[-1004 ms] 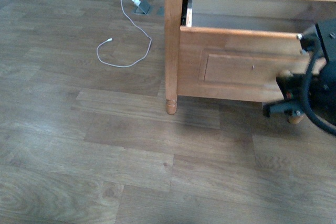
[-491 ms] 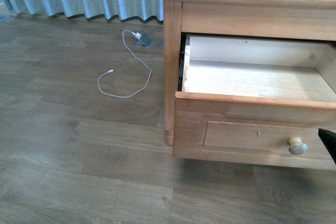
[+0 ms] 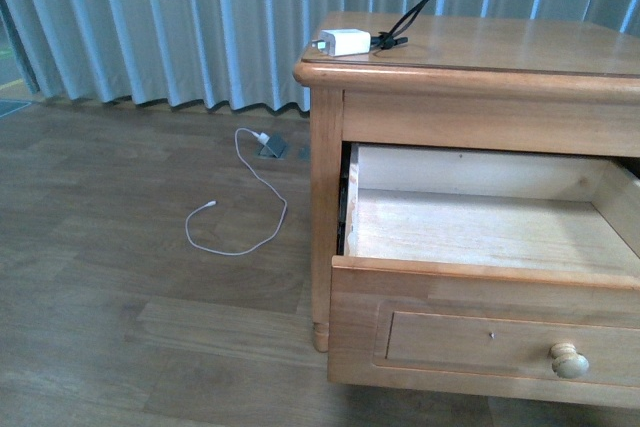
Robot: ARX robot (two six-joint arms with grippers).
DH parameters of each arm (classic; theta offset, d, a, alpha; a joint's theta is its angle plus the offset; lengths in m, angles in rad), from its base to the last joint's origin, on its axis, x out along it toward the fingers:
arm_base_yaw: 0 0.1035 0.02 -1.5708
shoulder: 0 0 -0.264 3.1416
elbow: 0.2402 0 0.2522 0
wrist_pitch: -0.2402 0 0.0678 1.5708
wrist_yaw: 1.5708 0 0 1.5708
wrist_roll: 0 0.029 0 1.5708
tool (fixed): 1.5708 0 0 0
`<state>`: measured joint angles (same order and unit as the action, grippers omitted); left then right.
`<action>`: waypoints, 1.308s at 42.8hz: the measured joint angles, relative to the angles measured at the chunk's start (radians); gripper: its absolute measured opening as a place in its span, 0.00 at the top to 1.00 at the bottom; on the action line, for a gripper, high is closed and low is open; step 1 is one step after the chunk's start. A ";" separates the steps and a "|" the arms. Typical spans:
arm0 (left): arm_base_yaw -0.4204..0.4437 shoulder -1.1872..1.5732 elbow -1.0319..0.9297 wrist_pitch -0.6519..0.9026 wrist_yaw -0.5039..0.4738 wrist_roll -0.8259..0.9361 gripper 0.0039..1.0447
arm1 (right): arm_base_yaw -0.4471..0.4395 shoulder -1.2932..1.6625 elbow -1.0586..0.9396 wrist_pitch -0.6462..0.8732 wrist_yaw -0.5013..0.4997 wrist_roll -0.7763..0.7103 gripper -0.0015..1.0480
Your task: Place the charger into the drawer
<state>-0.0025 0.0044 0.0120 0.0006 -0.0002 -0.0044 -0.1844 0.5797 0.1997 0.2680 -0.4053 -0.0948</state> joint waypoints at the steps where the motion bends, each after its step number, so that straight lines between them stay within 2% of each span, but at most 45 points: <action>1: 0.000 0.000 0.000 0.000 0.000 0.000 0.06 | -0.015 -0.029 -0.004 -0.024 -0.011 0.004 0.08; 5: 0.000 0.000 0.000 0.000 0.000 0.000 0.06 | -0.080 -0.136 -0.025 -0.121 -0.060 0.023 0.08; 8: 0.000 0.000 0.000 0.000 0.000 0.000 0.06 | -0.114 -0.188 -0.042 -0.153 -0.058 0.033 0.08; 13: 0.000 0.000 0.000 0.000 0.000 0.000 0.06 | -0.125 -0.203 -0.043 -0.156 -0.058 0.043 0.08; 14: 0.000 0.000 0.000 0.000 0.000 0.000 0.06 | -0.116 -0.210 -0.051 -0.140 -0.035 0.051 0.10; 16: 0.000 0.000 0.000 0.000 0.000 0.000 0.06 | -0.078 -0.238 -0.086 -0.068 0.106 0.067 0.20; 18: 0.000 0.000 0.000 0.000 0.000 0.000 0.06 | -0.048 -0.263 -0.102 -0.061 0.172 0.074 0.28; 22: 0.000 0.000 0.000 0.000 0.000 0.000 0.06 | -0.010 -0.295 -0.116 -0.066 0.221 0.077 0.42; 25: 0.000 0.000 0.000 0.000 -0.001 0.000 0.06 | 0.003 -0.302 -0.120 -0.069 0.225 0.078 0.35; 29: 0.000 0.000 0.000 0.000 0.000 0.000 0.06 | 0.008 -0.304 -0.121 -0.069 0.228 0.080 0.17; 32: 0.000 0.000 0.000 0.000 0.000 0.000 0.06 | 0.008 -0.305 -0.121 -0.069 0.229 0.083 0.06; 36: 0.000 0.000 0.000 0.000 -0.003 0.000 0.06 | 0.008 -0.305 -0.121 -0.069 0.229 0.084 0.08; 37: -0.016 0.010 0.001 0.005 -0.034 -0.012 0.06 | 0.008 -0.305 -0.121 -0.069 0.229 0.085 0.08; 39: -0.101 0.084 0.006 0.066 -0.308 -0.095 0.06 | 0.008 -0.305 -0.121 -0.069 0.229 0.085 0.08; 40: -0.139 0.125 0.012 0.092 -0.383 -0.122 0.06 | 0.008 -0.305 -0.121 -0.069 0.229 0.085 0.08; 41: -0.174 0.174 0.019 0.119 -0.499 -0.161 0.06 | 0.008 -0.305 -0.121 -0.069 0.229 0.085 0.08; 43: -0.229 0.286 0.038 0.192 -0.653 -0.190 0.06 | 0.008 -0.305 -0.121 -0.069 0.229 0.085 0.08; 45: -0.244 0.373 0.057 0.259 -0.719 -0.193 0.06 | 0.008 -0.305 -0.121 -0.069 0.228 0.084 0.08; 49: -0.241 0.523 0.120 0.351 -0.698 -0.203 0.06 | 0.008 -0.305 -0.121 -0.069 0.230 0.085 0.08; 56: -0.244 0.852 0.319 0.491 -0.489 -0.142 0.06 | 0.008 -0.305 -0.121 -0.069 0.231 0.085 0.08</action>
<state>-0.2462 0.8562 0.3313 0.4919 -0.4892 -0.1463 -0.1761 0.2745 0.0788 0.1989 -0.1745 -0.0101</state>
